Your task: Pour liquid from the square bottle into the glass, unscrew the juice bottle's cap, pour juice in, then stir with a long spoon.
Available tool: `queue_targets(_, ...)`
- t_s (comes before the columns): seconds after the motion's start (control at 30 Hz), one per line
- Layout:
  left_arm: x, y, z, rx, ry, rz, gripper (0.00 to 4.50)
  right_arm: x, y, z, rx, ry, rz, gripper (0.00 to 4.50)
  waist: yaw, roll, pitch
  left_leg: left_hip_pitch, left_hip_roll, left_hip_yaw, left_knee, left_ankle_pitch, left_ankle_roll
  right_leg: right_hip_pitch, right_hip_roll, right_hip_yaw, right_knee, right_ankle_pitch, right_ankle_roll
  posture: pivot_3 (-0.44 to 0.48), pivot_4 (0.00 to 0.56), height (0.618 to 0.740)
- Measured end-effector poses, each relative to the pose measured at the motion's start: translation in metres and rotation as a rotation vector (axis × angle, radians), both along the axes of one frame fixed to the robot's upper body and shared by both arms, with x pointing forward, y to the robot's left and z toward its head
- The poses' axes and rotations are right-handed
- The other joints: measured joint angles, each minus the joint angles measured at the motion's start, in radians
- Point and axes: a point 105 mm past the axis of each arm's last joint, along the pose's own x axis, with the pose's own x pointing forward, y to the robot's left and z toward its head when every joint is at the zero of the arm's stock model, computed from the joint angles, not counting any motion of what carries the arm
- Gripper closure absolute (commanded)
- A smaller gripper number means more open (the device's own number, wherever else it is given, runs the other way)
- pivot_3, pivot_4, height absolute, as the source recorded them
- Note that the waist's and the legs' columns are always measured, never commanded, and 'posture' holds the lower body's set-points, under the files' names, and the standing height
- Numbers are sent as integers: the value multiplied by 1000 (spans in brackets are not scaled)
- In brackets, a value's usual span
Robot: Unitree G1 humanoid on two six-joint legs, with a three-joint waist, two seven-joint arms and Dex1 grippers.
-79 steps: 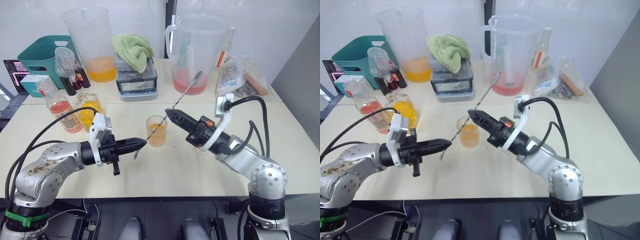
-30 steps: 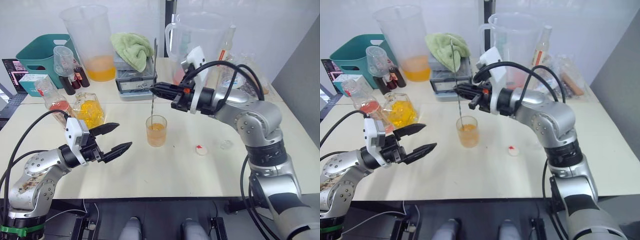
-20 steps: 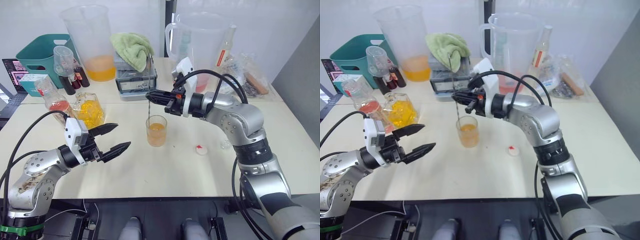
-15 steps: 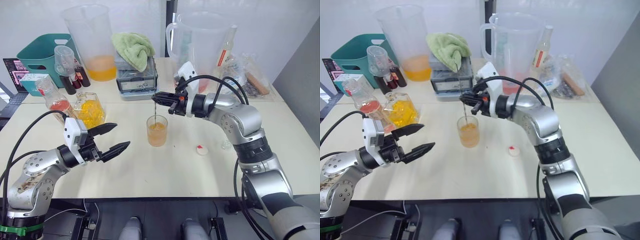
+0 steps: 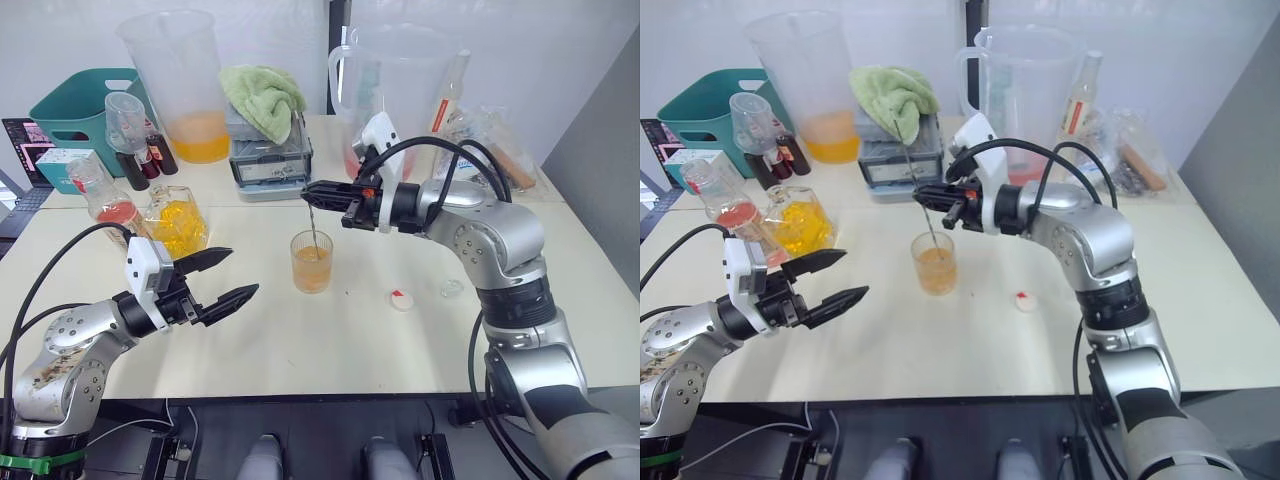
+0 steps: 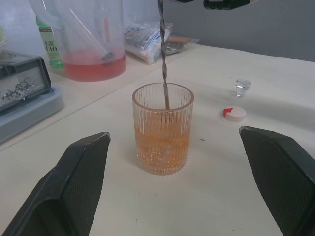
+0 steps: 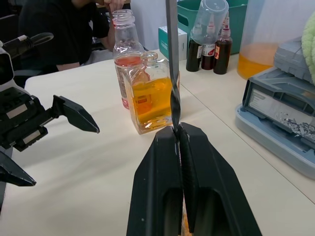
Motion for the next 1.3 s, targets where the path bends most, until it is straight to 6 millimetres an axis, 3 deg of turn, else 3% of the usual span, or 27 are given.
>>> queue_targets(0.27, 0, 0, 0, 0, 0, 2, 36, 2, 12, 1, 54, -6, -2, 4500, -6, 0, 0, 0, 0, 0, 0, 0, 0, 0, 0, 0, 0, 0, 0, 0, 150, 740)
queue_targets(0.63, 1, 1, 0, -1, 0, 6, 36, 4, 1, 14, 133, -14, -5, 4500, -14, 0, 0, 0, 0, 0, 0, 0, 0, 0, 0, 0, 1, 0, 0, 0, 150, 740)
queue_targets(0.97, 2, 2, 0, -1, 0, 9, 36, 0, 9, 24, 190, -82, 27, 4500, -19, 0, 0, 0, 0, 0, 0, 0, 0, 0, 0, 0, 1, 0, 0, 0, 150, 740)
queue_targets(1.03, 2, 2, 0, 0, -1, 11, 36, 3, 9, 21, 168, -117, 18, 4500, -18, 0, 0, 0, 0, 0, 0, 0, 0, 0, 0, 0, 1, 0, 0, 0, 150, 740)
queue_targets(1.13, 2, 3, 1, 6, -1, 14, 36, 10, 6, -2, 108, -100, -1, 4500, -18, 0, 0, 0, 0, 0, 0, 0, 0, 0, 0, 0, 1, 0, 0, 0, 150, 740)
queue_targets(1.3, 2, 3, 1, 7, -2, 18, 36, 10, 2, -5, 56, -114, -2, 4500, -19, 0, 0, 1, 0, 0, 0, 0, 0, 0, 0, -1, 1, 0, 0, 0, 150, 740)
